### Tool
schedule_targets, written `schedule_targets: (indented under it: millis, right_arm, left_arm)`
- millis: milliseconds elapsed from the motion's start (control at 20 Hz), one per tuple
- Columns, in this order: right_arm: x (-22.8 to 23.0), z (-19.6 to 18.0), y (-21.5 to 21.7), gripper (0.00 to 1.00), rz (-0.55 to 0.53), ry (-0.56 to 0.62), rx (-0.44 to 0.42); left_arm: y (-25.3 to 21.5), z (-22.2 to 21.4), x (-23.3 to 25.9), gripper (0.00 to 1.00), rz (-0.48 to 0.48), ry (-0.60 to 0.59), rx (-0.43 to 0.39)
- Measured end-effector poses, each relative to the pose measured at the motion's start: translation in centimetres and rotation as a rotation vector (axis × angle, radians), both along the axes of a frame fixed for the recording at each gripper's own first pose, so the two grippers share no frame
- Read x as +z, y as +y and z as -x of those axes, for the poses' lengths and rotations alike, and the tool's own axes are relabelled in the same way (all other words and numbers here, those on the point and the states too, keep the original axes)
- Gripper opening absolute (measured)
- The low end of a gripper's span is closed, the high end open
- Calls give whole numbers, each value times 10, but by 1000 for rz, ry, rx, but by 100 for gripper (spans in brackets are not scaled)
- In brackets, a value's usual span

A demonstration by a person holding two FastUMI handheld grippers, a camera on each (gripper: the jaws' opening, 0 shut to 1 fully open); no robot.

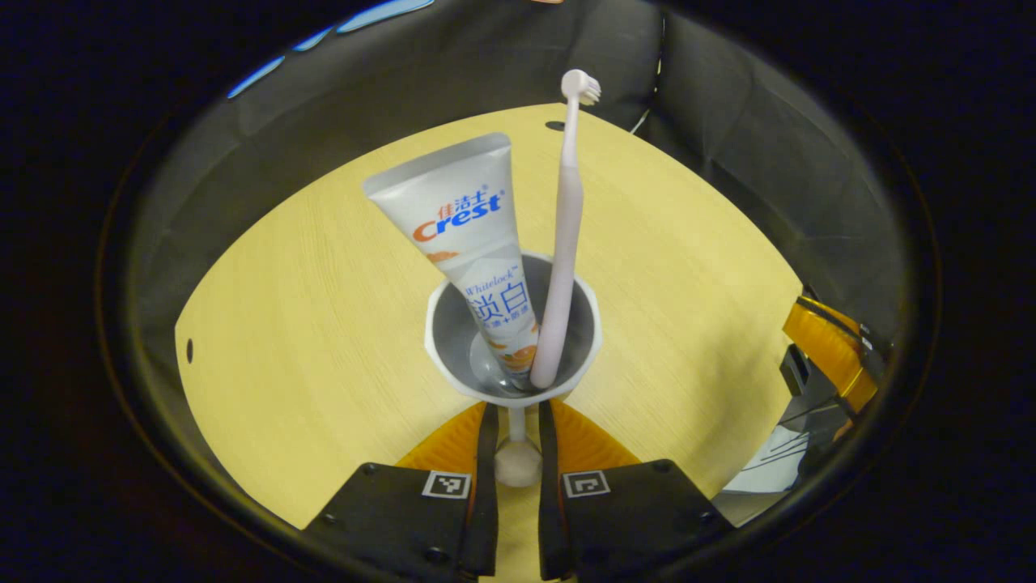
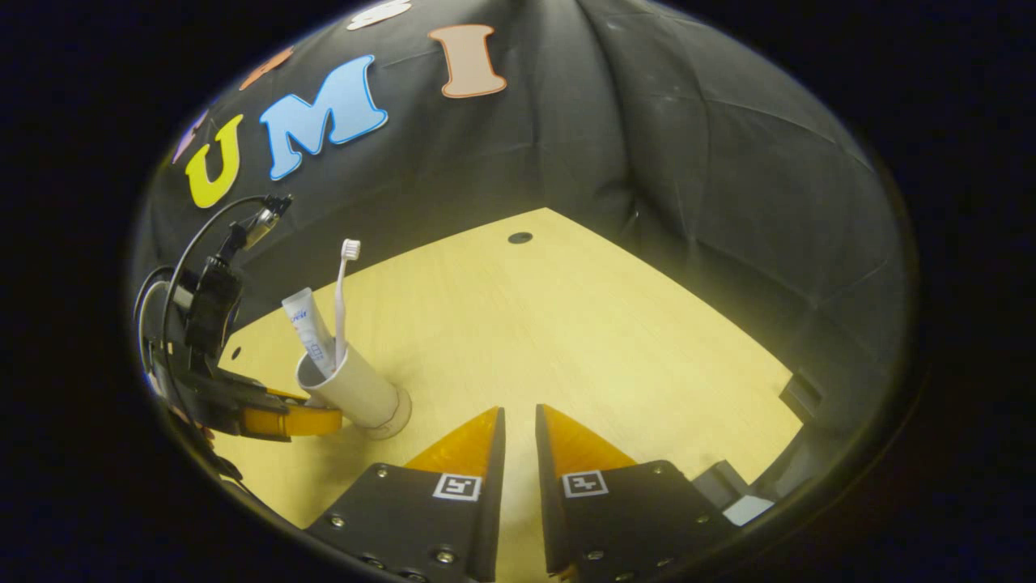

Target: Put the toothbrush and toothpaste on the desktop into the cup, then pick up the cup and place it on the coaster on the desktop.

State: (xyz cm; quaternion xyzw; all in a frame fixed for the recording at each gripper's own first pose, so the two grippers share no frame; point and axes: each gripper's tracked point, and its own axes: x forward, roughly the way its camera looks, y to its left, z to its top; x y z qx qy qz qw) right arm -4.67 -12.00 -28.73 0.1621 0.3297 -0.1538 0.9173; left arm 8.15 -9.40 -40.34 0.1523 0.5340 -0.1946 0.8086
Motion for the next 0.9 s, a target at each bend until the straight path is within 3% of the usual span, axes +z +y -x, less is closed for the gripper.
schedule_targets:
  millis: [250,400,450,650,900]
  right_arm:
    - [5,-11,13,22,4,-4,51]
    - [12,-16,21,19,18,-13,89]
    - [16,-19,23,19,22,-18,103]
    - [36,-29,32,22,47,-53,162]
    - [88,-47,46,22,77,-166,226]
  left_arm:
    - [-8,3,8,35,33,-26,7]
    - [-5,10,14,69,51,-63,20]
    - [-4,14,17,75,62,-78,33]
    - [2,21,40,77,123,-175,103]
    - [41,31,97,76,200,-379,214]
